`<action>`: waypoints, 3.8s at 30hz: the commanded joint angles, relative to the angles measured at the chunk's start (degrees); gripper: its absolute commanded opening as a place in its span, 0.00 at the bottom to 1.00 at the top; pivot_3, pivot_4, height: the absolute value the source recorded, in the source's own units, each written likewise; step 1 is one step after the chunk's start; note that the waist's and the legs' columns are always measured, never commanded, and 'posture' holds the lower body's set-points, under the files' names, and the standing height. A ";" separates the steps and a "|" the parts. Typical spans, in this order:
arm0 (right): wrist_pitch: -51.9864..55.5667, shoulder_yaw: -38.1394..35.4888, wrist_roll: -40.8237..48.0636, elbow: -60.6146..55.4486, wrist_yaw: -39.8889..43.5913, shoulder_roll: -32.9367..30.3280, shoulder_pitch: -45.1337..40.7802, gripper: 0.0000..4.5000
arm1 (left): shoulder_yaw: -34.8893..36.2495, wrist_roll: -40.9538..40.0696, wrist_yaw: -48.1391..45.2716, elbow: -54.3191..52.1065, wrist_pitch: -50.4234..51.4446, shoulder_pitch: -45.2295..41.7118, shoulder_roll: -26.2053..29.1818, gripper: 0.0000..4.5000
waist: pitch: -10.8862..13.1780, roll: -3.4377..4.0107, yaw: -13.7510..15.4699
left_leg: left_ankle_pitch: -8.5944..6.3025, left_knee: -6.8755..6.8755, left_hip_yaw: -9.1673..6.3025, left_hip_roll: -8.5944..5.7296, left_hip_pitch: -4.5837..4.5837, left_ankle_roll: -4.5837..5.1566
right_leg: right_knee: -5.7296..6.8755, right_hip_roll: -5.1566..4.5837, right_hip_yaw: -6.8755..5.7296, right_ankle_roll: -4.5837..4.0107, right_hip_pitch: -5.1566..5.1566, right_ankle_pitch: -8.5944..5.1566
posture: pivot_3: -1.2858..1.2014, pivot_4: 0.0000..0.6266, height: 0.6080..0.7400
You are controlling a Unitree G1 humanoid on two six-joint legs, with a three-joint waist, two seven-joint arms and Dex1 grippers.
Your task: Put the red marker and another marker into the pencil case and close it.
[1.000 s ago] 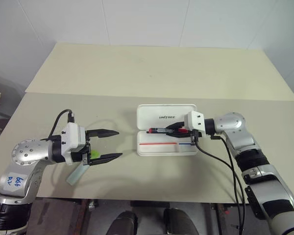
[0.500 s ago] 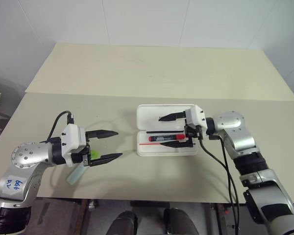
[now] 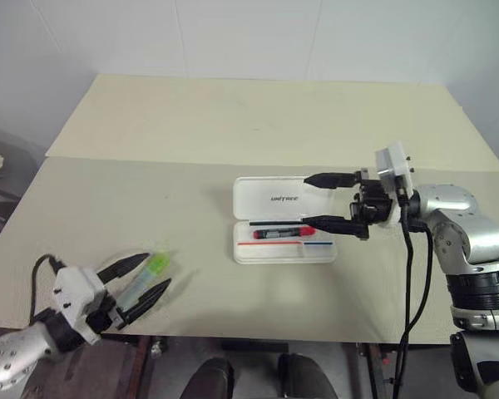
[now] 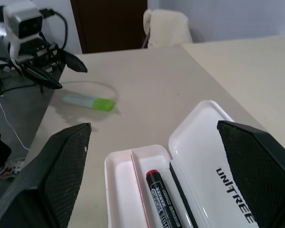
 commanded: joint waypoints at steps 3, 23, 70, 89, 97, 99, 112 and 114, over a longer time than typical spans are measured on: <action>-8.58 -1.32 0.51 2.41 9.36 -0.88 1.79 0.99 | 0.78 4.92 2.06 4.64 -6.50 2.75 -2.25 0.73 | 0.00 0.00 0.58 | 0.04 0.00 0.01 0.03 0.03 -0.02 | -0.20 0.02 -0.01 -0.01 0.13 -0.01 | 0.52 0.24 1.00; -31.43 9.59 1.16 13.79 15.23 -5.48 -0.39 0.99 | -5.51 8.39 6.01 21.77 -8.82 -3.99 -4.01 0.73 | -0.03 -0.02 0.59 | 0.03 0.00 0.01 0.05 0.07 -0.01 | 0.14 0.01 -0.04 -0.01 0.09 0.00 | 0.52 0.24 1.00; -29.08 -2.93 -3.38 6.78 7.86 -8.33 14.68 1.00 | -31.92 4.79 -17.58 23.04 0.13 -42.48 8.00 0.25 | 0.13 0.24 0.52 | -0.07 -0.23 -0.08 0.19 0.62 -0.16 | 0.09 0.14 -0.20 -0.15 0.49 -0.08 | 0.52 0.24 1.00; -24.82 -10.60 -2.27 -8.28 -0.75 -8.44 28.94 1.00 | -41.02 16.38 -21.02 47.41 -12.51 -58.99 -3.52 0.25 | 0.16 0.16 0.74 | -0.05 0.01 -0.11 0.10 0.63 -0.15 | 0.14 0.13 -0.18 -0.11 0.61 -0.06 | 0.52 0.24 1.00; -24.27 -9.78 -2.64 -10.35 -3.36 -7.48 30.09 1.00 | -40.95 16.95 -22.00 50.41 -13.59 -61.77 -5.03 0.25 | 0.18 0.10 0.69 | -0.05 -0.01 -0.13 0.11 0.63 -0.15 | 0.16 0.14 -0.21 -0.11 0.60 -0.06 | 0.52 0.24 1.00; -24.10 -9.61 -2.73 -10.75 -3.83 -7.24 30.26 1.00 | -41.03 17.09 -22.09 50.42 -13.49 -61.98 -5.30 0.25 | 0.18 0.10 0.69 | -0.05 0.00 -0.12 0.11 0.63 -0.15 | 0.18 0.14 -0.20 -0.10 0.60 -0.06 | 0.52 0.24 1.00; -24.02 -9.15 -3.07 -12.23 -5.86 -6.13 30.95 1.00 | -41.84 19.52 -21.40 52.76 -13.80 -62.66 -7.32 0.25 | 0.18 0.08 0.70 | -0.04 0.02 -0.13 0.08 0.63 -0.14 | 0.21 0.13 -0.19 -0.10 0.60 -0.06 | 0.52 0.24 1.00; -24.03 -9.16 -3.06 -12.54 -6.21 -6.04 31.15 1.00 | -41.82 19.80 -21.39 53.70 -14.21 -62.95 -7.69 0.25 | 0.18 0.07 0.75 | -0.04 0.03 -0.16 0.09 0.63 -0.14 | 0.23 0.13 -0.20 -0.10 0.60 -0.06 | 0.52 0.24 1.00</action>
